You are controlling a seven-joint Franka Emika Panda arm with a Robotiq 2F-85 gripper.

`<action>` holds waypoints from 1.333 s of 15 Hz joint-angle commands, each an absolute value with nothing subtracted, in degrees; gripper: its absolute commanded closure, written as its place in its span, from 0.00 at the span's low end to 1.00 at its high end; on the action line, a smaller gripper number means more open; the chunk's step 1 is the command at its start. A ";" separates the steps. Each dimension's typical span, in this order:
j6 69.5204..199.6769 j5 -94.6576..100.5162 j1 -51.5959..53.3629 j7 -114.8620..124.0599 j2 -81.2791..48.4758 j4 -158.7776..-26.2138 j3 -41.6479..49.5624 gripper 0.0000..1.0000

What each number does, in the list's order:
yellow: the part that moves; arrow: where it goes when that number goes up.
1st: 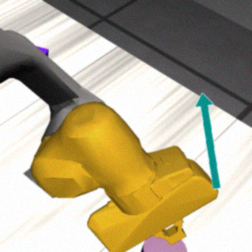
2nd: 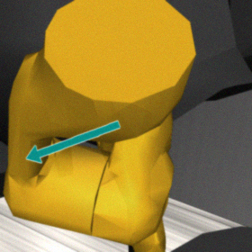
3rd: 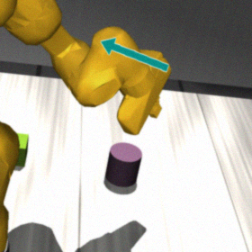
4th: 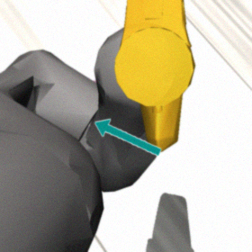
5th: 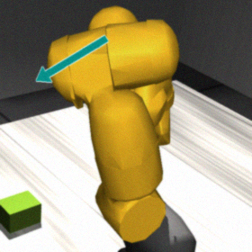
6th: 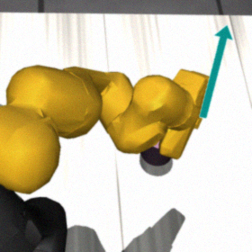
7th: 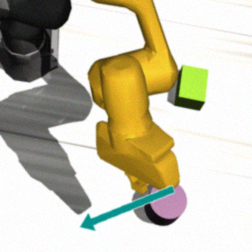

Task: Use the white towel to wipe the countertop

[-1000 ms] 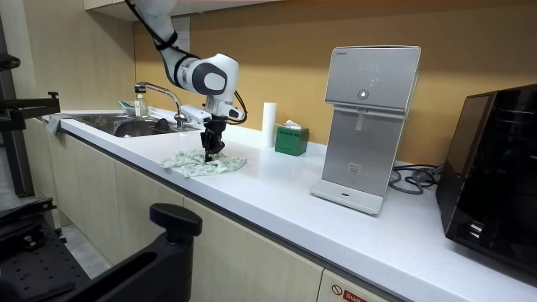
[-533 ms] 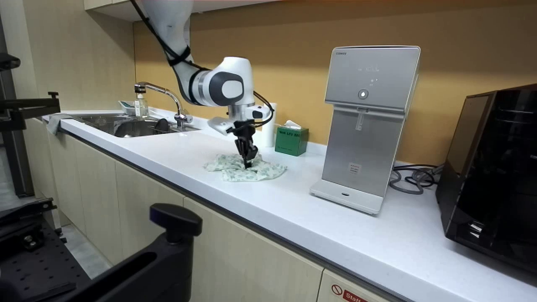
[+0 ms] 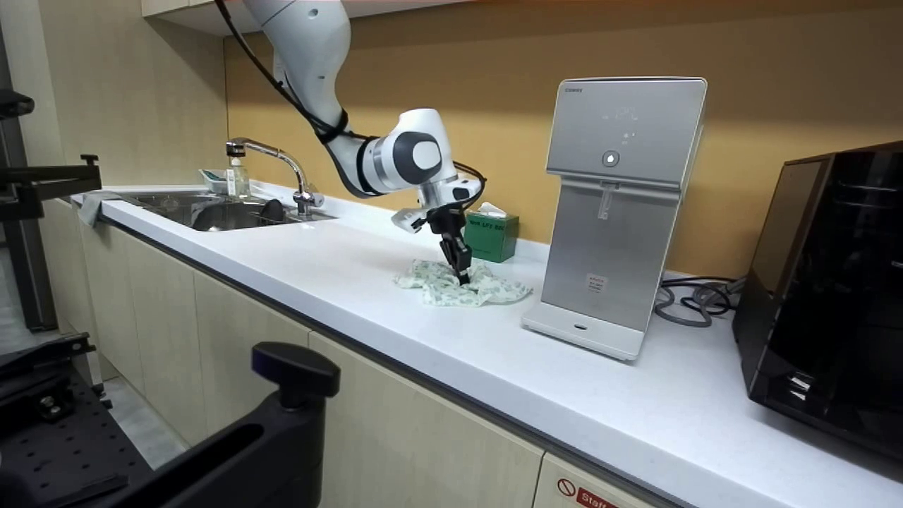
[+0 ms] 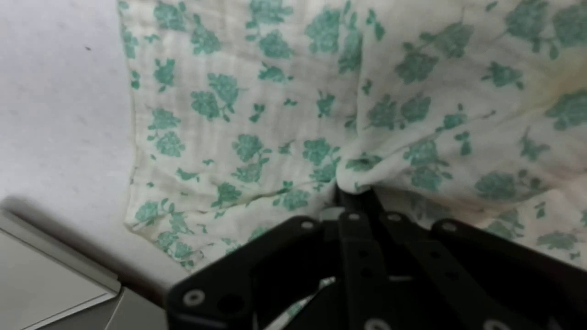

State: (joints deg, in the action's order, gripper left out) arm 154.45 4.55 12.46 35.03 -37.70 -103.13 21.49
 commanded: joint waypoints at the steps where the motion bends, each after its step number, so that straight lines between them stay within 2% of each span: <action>1: 147.30 2.36 10.77 38.34 -47.58 -91.48 16.91 0.99; 5: 140.87 0.19 7.92 32.26 -46.05 -88.86 9.37 0.99; 12: 135.91 -5.92 3.97 19.59 -38.62 -95.83 1.36 0.99; 20: 127.77 -4.04 1.87 24.08 -32.73 -104.45 7.48 0.99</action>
State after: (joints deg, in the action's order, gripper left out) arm 128.31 -5.75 2.54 20.53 -33.77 -98.91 4.69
